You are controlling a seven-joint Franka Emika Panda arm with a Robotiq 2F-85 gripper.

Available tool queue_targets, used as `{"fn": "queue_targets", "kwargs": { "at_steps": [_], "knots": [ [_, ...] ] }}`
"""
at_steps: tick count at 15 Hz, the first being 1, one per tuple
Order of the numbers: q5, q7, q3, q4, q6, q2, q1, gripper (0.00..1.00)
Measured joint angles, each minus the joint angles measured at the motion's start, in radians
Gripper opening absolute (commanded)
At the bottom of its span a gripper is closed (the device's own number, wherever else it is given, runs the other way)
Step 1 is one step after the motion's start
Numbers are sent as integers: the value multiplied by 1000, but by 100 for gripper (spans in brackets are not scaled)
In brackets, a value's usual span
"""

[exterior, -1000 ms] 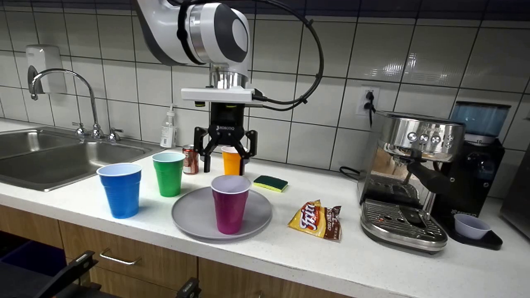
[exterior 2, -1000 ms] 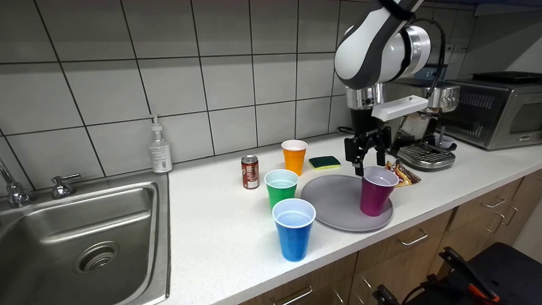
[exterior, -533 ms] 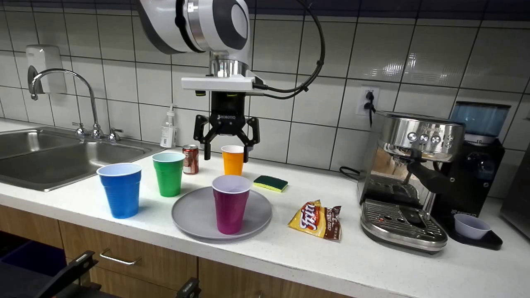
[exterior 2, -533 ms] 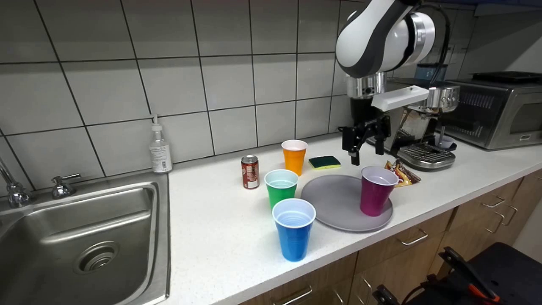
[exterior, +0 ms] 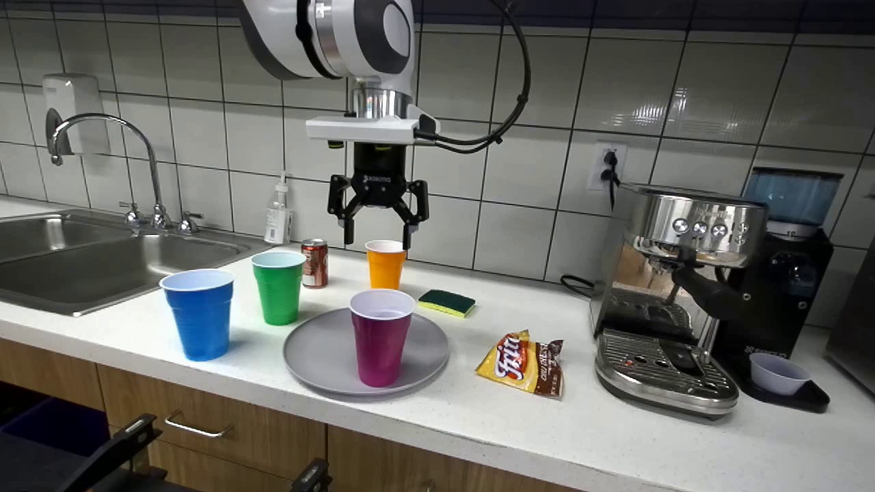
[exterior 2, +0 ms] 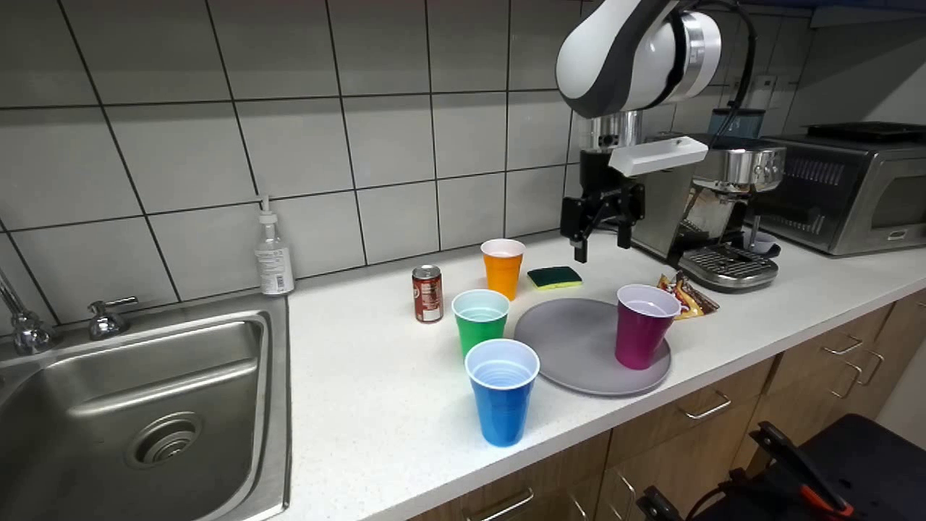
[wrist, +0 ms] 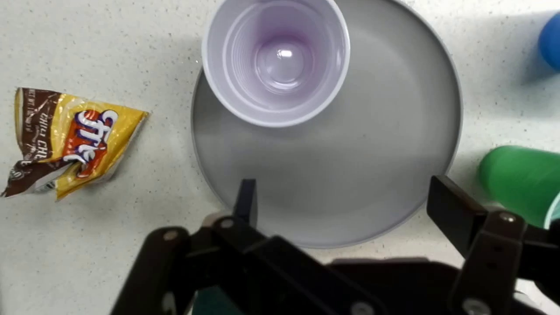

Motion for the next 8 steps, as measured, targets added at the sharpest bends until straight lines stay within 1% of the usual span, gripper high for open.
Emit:
{"fn": "queue_targets", "kwargs": {
  "at_steps": [8],
  "knots": [
    [74,124,12,185,5,156,7,100]
  ]
}}
